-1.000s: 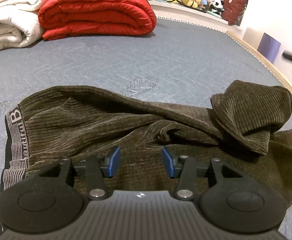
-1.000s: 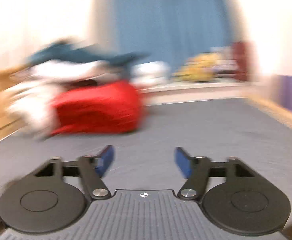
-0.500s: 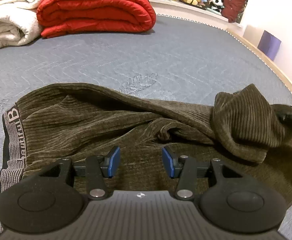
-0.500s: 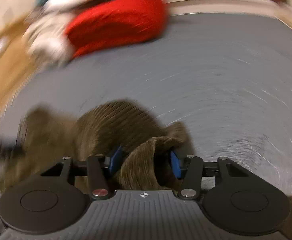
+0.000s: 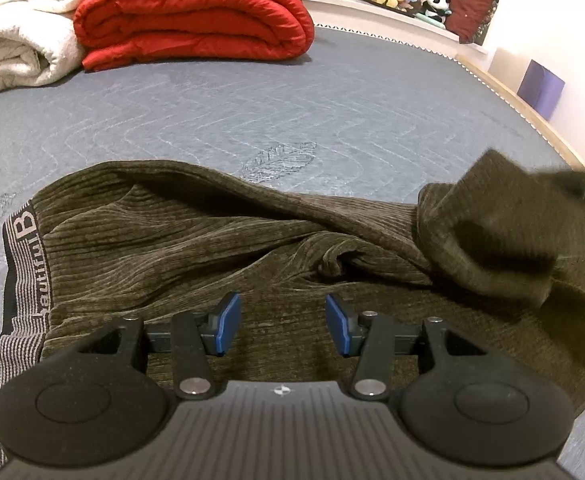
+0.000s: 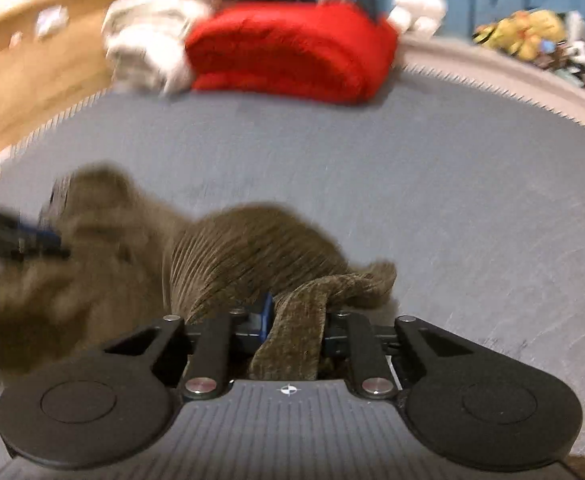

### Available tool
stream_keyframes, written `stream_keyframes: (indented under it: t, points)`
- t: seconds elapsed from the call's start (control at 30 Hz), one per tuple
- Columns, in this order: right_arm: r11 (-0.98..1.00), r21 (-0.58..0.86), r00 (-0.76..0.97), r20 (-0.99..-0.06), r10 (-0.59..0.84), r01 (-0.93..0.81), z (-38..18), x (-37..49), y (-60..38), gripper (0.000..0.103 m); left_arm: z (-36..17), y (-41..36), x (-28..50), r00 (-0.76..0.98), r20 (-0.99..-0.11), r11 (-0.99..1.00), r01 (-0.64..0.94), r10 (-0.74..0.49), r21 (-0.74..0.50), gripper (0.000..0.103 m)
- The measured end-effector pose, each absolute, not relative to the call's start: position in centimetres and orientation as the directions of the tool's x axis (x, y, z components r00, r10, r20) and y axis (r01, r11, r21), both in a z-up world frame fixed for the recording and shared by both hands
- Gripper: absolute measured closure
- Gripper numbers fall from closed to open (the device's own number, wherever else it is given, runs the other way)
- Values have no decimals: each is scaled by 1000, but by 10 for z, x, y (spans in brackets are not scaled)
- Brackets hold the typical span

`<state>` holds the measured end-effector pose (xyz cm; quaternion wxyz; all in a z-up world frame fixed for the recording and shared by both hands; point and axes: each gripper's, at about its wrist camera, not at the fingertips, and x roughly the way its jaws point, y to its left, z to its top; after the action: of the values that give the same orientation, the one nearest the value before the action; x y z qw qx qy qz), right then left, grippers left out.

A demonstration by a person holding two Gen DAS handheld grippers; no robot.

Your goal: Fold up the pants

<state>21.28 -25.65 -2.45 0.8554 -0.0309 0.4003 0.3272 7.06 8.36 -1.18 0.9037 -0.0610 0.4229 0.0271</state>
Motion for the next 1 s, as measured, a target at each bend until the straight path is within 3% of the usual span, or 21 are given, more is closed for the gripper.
stream_keyframes:
  t: [0.03,0.07,0.1,0.13,0.17,0.23,0.27,0.43,0.5,0.53,0.6,0.67,0.8,0.93,1.0]
  points:
    - [804,240,519,-656,548,-545,-16,216,-266,88,-12,84,71,641,-768,991,-101,-4,-90,51]
    - [825,270,598,-582,551,-497,-9,218,-278,96,-12,84,71,641,-767,991,-103,-4,-91,51]
    - [849,331,706,-474,527,-412,0,220,-297,96,-12,84,71,641,-767,990,-103,-5,-92,51]
    - [854,420,788,-392,475,-306,3,223,-320,97,-11,85,71,642,-767,990,-104,-6,-94,51]
    - [853,506,883,-334,330,-127,1,224,-348,96,-11,85,71,643,-766,990,-104,-6,-96,50]
    - [761,618,928,-368,56,199,-23,220,-393,96,-11,85,71,643,-766,990,-101,-11,-98,50]
    - [711,637,908,-419,-4,297,-42,219,-411,95,-11,85,71,643,-766,991,-97,-13,-97,50]
    - [753,476,741,-671,-24,455,-106,233,-431,91,-11,88,72,639,-769,990,-97,-15,-100,50]
    - [733,478,702,-712,0,484,-116,236,-433,87,-10,89,72,639,-769,990,-98,-17,-104,50]
    - [734,482,698,-716,15,478,-119,238,-432,86,-10,90,72,640,-768,990,-97,-18,-104,50]
    - [747,489,701,-712,43,451,-119,241,-428,72,-10,89,73,639,-769,990,-94,-20,-103,49]
    - [746,504,711,-701,57,436,-118,243,-430,64,-11,90,73,638,-770,990,-93,-20,-103,49]
    - [672,593,750,-656,83,444,-127,240,-446,63,-10,89,73,636,-771,990,-91,-22,-103,48]
    - [452,768,813,-565,142,455,-152,241,-491,63,-11,90,70,636,-771,991,-88,-22,-100,48]
    - [373,817,827,-530,188,439,-164,247,-502,58,-12,91,69,635,-773,992,-87,-20,-97,48]
